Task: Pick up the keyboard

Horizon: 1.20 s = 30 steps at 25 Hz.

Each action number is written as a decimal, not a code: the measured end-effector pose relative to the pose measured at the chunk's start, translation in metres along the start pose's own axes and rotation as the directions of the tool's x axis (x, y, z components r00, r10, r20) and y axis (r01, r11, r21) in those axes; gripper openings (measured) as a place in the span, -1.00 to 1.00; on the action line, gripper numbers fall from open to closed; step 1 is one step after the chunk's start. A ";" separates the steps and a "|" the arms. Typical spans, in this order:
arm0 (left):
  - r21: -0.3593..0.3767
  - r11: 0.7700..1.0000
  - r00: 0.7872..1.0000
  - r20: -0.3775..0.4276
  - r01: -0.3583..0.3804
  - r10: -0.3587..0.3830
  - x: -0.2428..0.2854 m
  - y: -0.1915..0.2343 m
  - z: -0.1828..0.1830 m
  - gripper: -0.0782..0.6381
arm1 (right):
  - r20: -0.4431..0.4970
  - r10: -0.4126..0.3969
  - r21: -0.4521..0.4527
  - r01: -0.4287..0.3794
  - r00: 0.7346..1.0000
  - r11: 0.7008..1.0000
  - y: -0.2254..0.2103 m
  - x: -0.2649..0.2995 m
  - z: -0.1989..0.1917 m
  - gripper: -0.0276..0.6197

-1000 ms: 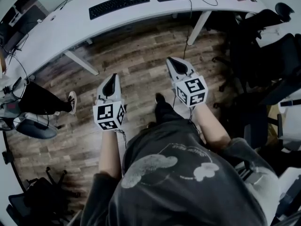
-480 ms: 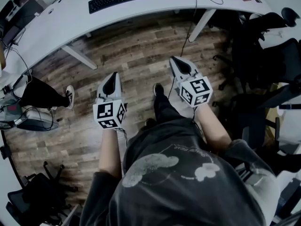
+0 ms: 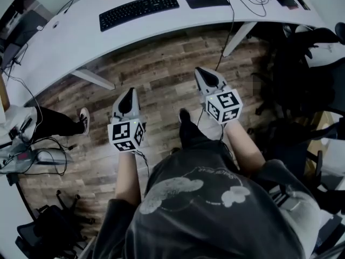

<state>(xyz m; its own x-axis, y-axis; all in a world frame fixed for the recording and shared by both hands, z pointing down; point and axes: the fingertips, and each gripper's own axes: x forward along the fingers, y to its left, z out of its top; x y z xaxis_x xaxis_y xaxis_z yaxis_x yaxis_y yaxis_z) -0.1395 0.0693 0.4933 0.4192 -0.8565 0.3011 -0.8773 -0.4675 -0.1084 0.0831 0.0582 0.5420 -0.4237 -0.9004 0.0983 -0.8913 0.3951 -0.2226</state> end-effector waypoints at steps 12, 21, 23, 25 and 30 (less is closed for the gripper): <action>0.035 0.998 0.998 0.015 -0.059 0.058 0.113 0.021 0.057 -0.78 | 0.020 0.062 -0.016 -0.062 0.998 0.998 -0.094 0.100 0.051 -0.94; 0.049 0.995 0.997 0.010 -0.082 0.082 0.162 0.027 0.078 -0.78 | 0.002 0.127 -0.005 -0.127 0.992 0.992 -0.126 0.153 0.065 -0.94; 0.056 0.995 0.997 0.003 -0.082 0.082 0.166 0.029 0.078 -0.78 | 0.000 0.137 0.006 -0.137 0.991 0.991 -0.127 0.161 0.064 -0.94; 0.054 0.994 0.996 0.004 -0.090 0.090 0.170 0.035 0.079 -0.77 | -0.007 0.142 0.015 -0.142 0.990 0.990 -0.128 0.169 0.062 -0.94; 0.050 0.995 0.996 -0.005 -0.092 0.092 0.181 0.048 0.075 -0.78 | -0.024 0.152 0.027 -0.151 0.988 0.988 -0.125 0.187 0.053 -0.94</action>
<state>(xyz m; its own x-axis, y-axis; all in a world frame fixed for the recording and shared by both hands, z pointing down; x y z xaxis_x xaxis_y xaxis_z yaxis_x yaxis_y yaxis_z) -0.0881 -0.1243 0.4719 0.3353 -0.8947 0.2950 -0.8993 -0.3973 -0.1826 0.1238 -0.1695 0.5372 -0.5578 -0.8254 0.0870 -0.8123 0.5215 -0.2613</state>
